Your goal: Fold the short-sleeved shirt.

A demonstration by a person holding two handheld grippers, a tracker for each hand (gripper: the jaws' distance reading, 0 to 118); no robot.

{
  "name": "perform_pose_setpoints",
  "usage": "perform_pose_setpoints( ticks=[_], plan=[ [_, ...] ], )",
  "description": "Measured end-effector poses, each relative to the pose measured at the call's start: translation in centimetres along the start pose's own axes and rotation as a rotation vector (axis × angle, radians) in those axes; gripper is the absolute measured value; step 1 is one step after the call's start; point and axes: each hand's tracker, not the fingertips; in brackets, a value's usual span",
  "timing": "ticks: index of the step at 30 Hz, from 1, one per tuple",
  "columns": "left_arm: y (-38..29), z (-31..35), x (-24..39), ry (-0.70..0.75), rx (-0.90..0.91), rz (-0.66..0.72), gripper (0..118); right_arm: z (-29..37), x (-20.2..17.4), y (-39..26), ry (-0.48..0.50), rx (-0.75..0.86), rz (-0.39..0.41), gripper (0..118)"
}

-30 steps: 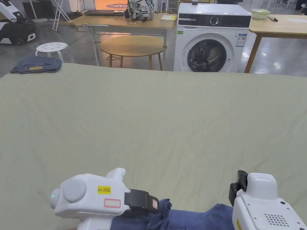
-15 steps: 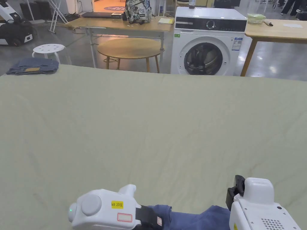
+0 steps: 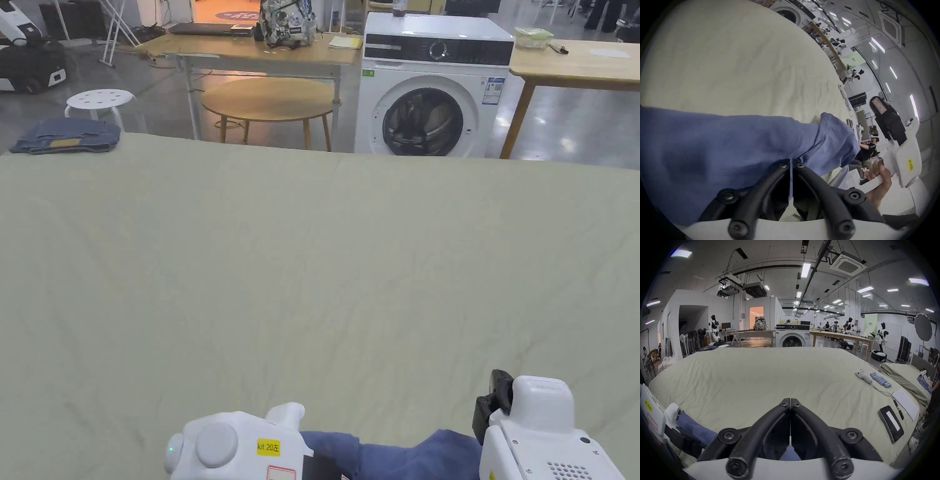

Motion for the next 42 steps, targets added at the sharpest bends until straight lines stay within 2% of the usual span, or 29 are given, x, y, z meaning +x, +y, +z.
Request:
perform_pose_setpoints(
  ticks=[5, 9, 11, 13, 15, 18, 20, 27, 30, 34, 35, 36, 39, 42],
  plan=[
    [0.8, 5.5, -1.2, -0.064, 0.109, 0.027, 0, 0.5, -0.1, 0.7, -0.003, 0.057, 0.005, 0],
    [1.4, 10.6, -3.6, 0.023, 0.202, 0.014, 0, 1.1, -0.4, 1.3, -0.003, 0.123, 0.008, 0],
    [1.6, 12.6, -5.1, 0.061, 0.241, 0.009, 10, 1.3, -0.6, 1.6, 0.001, 0.147, 0.010, 0],
    [1.5, 14.2, -6.6, 0.065, 0.253, 0.027, 32, 1.5, -0.9, 1.8, 0.007, 0.163, 0.011, 0],
    [1.3, 15.3, -8.1, 0.065, 0.263, 0.038, 46, 1.5, -1.2, 2.1, 0.016, 0.174, 0.016, 0],
    [0.6, 15.9, -9.3, 0.075, 0.263, 0.049, 56, 1.5, -1.7, 2.3, 0.022, 0.180, 0.026, 0],
    [0.2, 15.6, -10.7, 0.071, 0.262, 0.072, 56, 1.4, -1.9, 2.3, 0.028, 0.177, 0.027, 0],
    [-0.7, 11.2, -16.0, -0.141, 0.164, 0.248, 56, 1.3, -2.5, 1.9, 0.036, 0.153, 0.038, 0],
    [-1.3, 10.1, -16.8, -0.313, 0.200, 0.308, 55, 1.3, -2.6, 1.7, 0.034, 0.143, 0.045, 0],
    [-1.2, 8.9, -16.1, -0.355, 0.203, 0.327, 41, 1.2, -2.5, 1.6, 0.031, 0.131, 0.045, 0],
    [-1.1, 8.9, -16.3, -0.246, 0.195, 0.264, 31, 1.2, -2.5, 1.6, 0.030, 0.128, 0.044, 0],
    [-1.2, 8.9, -16.3, -0.221, 0.191, 0.265, 20, 1.2, -2.5, 1.6, 0.030, 0.124, 0.043, 0],
    [-1.3, 9.3, -16.2, -0.243, 0.205, 0.280, 11, 1.1, -2.5, 1.5, 0.029, 0.119, 0.044, 0],
    [-1.4, 10.0, -15.1, -0.188, 0.224, 0.203, 7, 1.1, -2.4, 1.5, 0.029, 0.116, 0.046, 0]
  ],
)
